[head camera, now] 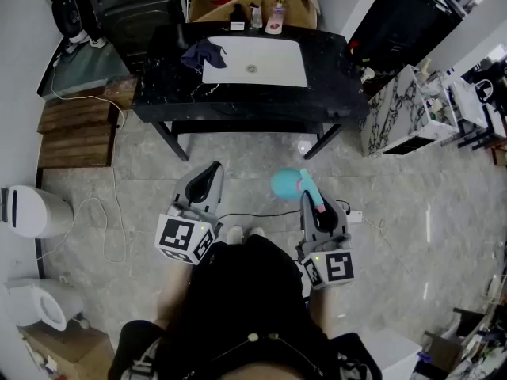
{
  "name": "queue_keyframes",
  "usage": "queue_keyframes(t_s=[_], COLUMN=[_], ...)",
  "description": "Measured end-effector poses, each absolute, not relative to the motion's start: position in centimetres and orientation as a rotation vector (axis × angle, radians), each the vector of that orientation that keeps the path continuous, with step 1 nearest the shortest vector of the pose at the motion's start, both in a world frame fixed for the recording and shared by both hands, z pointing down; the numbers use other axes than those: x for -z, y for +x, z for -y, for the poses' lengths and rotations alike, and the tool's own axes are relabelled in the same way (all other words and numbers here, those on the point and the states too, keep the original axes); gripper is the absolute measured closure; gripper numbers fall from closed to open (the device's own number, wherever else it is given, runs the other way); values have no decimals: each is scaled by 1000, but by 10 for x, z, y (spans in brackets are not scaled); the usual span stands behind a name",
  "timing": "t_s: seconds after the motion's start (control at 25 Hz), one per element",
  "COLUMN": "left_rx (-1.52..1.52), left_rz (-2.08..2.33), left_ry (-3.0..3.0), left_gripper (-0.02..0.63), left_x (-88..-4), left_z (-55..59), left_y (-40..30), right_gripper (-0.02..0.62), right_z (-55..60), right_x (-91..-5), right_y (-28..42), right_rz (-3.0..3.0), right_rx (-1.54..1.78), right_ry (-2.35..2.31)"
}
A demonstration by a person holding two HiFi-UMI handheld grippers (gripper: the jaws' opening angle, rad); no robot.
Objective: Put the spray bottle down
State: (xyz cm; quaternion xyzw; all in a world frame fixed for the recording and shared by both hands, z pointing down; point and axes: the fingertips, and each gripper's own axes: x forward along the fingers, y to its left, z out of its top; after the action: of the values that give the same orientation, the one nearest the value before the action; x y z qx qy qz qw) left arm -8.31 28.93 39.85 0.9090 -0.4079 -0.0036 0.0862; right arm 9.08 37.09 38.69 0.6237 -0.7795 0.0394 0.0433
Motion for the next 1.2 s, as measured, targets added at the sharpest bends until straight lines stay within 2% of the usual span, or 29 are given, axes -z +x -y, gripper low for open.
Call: queue_keyframes(t_s=[1.2], left_rx=[-14], left_rz=[1213], left_ry=[2694], left_gripper=[597], left_x=[-407], left_z=[-287], left_y=[-94], right_gripper=[528], right_z=[-369], right_x=[-397], right_y=[79], right_rz=[2426], right_rx=[-204], right_ry=[1891])
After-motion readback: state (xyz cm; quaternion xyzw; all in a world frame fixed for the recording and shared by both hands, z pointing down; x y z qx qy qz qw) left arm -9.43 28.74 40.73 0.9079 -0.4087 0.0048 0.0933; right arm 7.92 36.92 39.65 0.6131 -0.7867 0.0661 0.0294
